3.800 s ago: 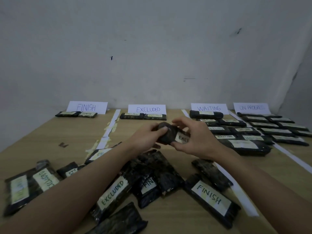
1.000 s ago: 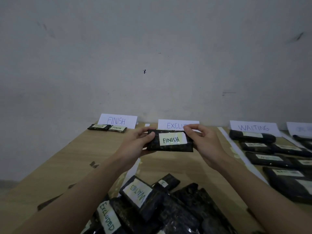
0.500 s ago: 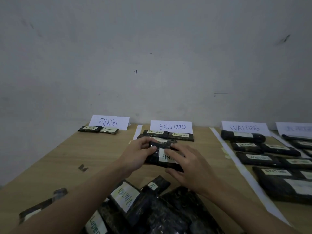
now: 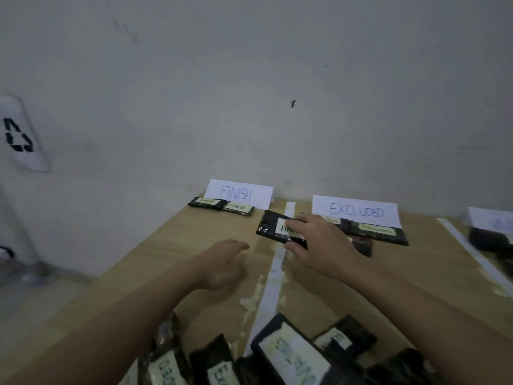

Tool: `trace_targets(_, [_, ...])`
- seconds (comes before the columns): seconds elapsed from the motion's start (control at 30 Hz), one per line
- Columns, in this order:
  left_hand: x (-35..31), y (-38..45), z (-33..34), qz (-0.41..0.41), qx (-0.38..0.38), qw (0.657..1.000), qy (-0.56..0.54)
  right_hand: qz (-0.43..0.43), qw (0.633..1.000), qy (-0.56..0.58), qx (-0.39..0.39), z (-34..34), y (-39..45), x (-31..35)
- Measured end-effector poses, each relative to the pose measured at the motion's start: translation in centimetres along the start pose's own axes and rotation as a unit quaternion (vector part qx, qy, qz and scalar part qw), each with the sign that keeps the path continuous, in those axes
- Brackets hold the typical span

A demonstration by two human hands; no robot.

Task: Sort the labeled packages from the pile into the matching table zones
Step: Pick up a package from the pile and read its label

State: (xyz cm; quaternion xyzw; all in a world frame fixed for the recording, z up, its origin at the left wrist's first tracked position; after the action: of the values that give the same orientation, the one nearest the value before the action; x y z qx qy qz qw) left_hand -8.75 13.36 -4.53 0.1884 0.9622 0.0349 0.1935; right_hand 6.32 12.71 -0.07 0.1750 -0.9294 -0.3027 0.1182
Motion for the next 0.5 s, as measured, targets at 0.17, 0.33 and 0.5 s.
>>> trace_targets(0.17, [5.7,1.4,0.6,-0.012,-0.001,0.997,0.075,0.008,0.999,0.027,0.037,6.7,5.3,1.9])
trace_targets(0.33, [9.9,0.9,1.1,0.015,-0.032,0.995,0.095,-0.013,0.997,0.058,0.047,12.1,9.9,5.4])
trace_targets(0.5, [10.4,0.7,1.3,0.020,-0.075,0.995,0.063,-0.023,0.994,0.086,0.067,16.2,13.5,8.2])
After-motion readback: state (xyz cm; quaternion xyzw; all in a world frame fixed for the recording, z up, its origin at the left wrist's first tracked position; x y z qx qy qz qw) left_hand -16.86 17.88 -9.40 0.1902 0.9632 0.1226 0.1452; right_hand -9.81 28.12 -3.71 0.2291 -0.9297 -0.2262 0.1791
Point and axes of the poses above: each hand's wrist, its own y-axis towards the middle knuckle, its own z-axis out of the palm, x = y × z, the point moved 8 cm from there along y, towards the middle knuckle, and after that the axes turned 13 degrees about -x, right-handed, at the moved point
